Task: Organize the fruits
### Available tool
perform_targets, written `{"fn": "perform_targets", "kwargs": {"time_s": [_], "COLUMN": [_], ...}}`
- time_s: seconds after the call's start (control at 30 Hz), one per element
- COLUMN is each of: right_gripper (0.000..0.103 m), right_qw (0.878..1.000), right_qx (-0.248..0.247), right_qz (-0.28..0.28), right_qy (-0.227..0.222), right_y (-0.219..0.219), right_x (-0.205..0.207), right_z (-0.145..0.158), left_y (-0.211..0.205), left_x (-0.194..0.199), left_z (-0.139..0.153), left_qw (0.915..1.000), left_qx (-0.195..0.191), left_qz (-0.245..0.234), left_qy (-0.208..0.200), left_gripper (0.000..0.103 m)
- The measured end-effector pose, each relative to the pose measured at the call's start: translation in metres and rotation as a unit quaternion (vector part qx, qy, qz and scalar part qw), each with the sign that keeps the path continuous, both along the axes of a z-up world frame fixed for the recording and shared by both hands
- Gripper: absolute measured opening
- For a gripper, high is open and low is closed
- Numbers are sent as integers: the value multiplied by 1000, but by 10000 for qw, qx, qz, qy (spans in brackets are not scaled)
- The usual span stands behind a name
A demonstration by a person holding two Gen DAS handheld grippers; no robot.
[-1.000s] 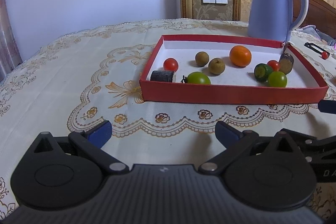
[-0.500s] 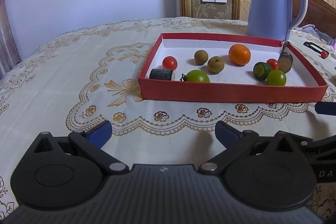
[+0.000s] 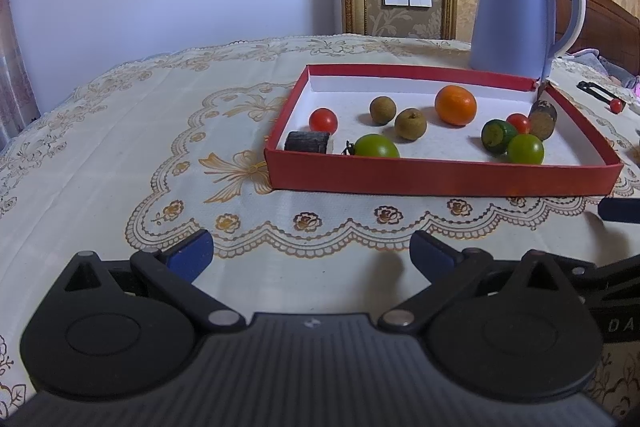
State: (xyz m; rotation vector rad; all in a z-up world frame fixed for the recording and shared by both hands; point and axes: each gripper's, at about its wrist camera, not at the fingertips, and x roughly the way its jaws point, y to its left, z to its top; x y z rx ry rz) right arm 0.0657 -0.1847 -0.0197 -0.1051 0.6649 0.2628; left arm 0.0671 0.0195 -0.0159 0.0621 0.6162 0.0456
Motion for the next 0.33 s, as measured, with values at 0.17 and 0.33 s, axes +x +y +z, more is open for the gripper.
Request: {"fn": "perform_targets", "kwargs": {"time_s": [0.17, 0.33], "right_gripper": [103, 103], "right_qw": [9999, 9999], "right_qx": [129, 131], "right_qz": [-5, -4], "right_qy": [84, 84], "right_y": [-4, -4], "right_x": [2, 2], "right_z": [-1, -1], "left_y": [2, 2], "left_x": [1, 1], "left_z": [0, -1], "left_qw": [10000, 10000], "left_qx": [-82, -74], "left_qz": [-29, -31], "left_qy": [40, 40], "left_gripper": [103, 103]}}
